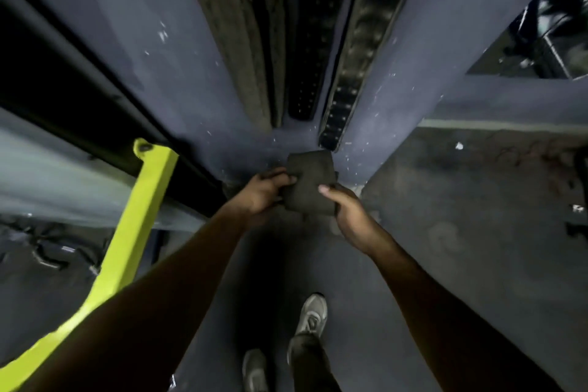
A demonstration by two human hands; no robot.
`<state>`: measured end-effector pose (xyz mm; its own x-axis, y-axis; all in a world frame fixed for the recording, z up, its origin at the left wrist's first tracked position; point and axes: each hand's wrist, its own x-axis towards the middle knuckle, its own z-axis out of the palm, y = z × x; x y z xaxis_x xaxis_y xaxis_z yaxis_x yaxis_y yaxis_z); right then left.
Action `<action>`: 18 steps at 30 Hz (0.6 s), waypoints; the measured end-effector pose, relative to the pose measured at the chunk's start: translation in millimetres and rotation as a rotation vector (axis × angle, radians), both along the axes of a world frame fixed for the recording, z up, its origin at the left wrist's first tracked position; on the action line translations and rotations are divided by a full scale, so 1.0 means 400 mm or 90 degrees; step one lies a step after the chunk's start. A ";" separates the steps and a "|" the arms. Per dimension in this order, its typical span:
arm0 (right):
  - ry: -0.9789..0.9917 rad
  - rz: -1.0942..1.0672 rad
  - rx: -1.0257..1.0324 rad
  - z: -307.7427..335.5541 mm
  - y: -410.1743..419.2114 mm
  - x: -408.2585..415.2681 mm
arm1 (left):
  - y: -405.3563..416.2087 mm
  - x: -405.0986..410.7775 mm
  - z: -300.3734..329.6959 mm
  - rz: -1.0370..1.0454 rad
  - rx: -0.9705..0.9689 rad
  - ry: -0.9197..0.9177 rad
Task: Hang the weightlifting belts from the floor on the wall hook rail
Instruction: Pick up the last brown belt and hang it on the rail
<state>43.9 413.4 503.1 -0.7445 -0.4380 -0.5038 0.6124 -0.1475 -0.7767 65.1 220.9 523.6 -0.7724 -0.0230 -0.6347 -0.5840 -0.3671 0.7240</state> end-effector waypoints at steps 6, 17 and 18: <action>-0.154 -0.186 -0.009 0.239 0.012 0.037 | 0.015 0.180 0.235 -0.074 0.008 0.146; 0.395 -0.133 0.195 0.649 -0.087 0.166 | -0.025 0.361 0.518 0.092 0.051 0.224; 0.438 -0.133 0.211 0.678 -0.089 0.173 | -0.031 0.355 0.542 0.096 0.052 0.217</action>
<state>113.1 377.7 774.4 -0.9865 -0.1628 0.0193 -0.0358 0.0990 -0.9944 207.2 208.5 740.3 -0.9315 -0.1126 -0.3459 -0.2491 -0.4955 0.8321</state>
